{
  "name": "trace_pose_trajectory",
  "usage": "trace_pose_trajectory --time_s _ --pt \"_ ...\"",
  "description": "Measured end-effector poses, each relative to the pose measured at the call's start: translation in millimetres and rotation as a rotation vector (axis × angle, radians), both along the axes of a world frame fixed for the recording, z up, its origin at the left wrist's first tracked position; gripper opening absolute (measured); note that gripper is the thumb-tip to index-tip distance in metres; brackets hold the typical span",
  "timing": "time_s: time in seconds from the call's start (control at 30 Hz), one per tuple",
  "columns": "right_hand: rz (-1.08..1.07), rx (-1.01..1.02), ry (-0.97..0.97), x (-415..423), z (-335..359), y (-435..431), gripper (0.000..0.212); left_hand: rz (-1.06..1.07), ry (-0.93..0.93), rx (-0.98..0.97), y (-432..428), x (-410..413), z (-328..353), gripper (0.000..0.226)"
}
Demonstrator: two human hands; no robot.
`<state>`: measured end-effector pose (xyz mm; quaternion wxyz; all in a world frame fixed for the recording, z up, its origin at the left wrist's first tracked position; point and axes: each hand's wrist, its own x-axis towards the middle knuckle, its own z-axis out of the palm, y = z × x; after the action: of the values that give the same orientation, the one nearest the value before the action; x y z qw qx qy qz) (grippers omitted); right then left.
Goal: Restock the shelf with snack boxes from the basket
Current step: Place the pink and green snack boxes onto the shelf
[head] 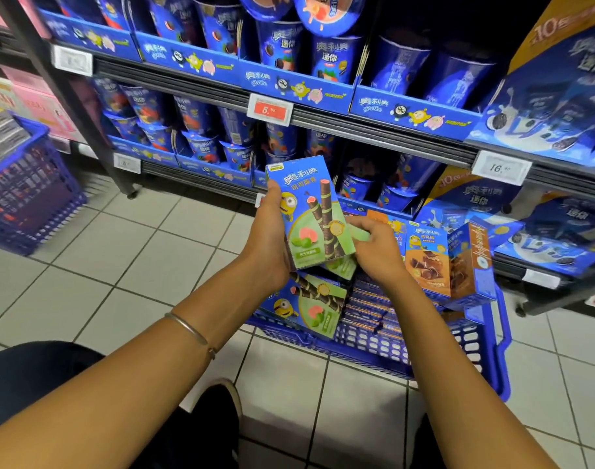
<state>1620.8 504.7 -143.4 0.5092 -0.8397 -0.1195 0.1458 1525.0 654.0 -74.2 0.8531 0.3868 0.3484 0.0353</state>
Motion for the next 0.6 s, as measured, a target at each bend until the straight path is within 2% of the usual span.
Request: trace_pose_trajectory --time_s 0.1,0.2,0.33,0.47,0.53,0.6 --pt "-0.2 0.179 0.068 -1.9 13.3 -9.9 0.02 0.014 -0.005 -0.005 2.7 -2.8 2.2 0.057" --pt "-0.395 0.415 0.164 -5.6 35.4 -15.0 0.027 0.0 -0.008 0.044 2.6 -2.9 6.0 0.055" --pt "-0.451 0.596 0.19 -12.1 61.9 -15.4 0.021 -0.034 -0.02 0.104 -1.5 -1.4 7.1 0.061" --pt "-0.367 0.62 0.182 -24.9 68.4 0.6 0.021 -0.078 -0.072 0.064 -6.7 -0.4 7.6 0.062" --pt "-0.36 0.474 0.103 -33.5 62.0 12.7 0.023 -0.081 -0.111 0.035 -8.3 -0.3 9.5 0.062" --pt "-0.349 0.306 0.01 -42.3 55.6 21.2 0.022 -0.069 -0.131 0.087 -8.0 0.2 9.4 0.06"
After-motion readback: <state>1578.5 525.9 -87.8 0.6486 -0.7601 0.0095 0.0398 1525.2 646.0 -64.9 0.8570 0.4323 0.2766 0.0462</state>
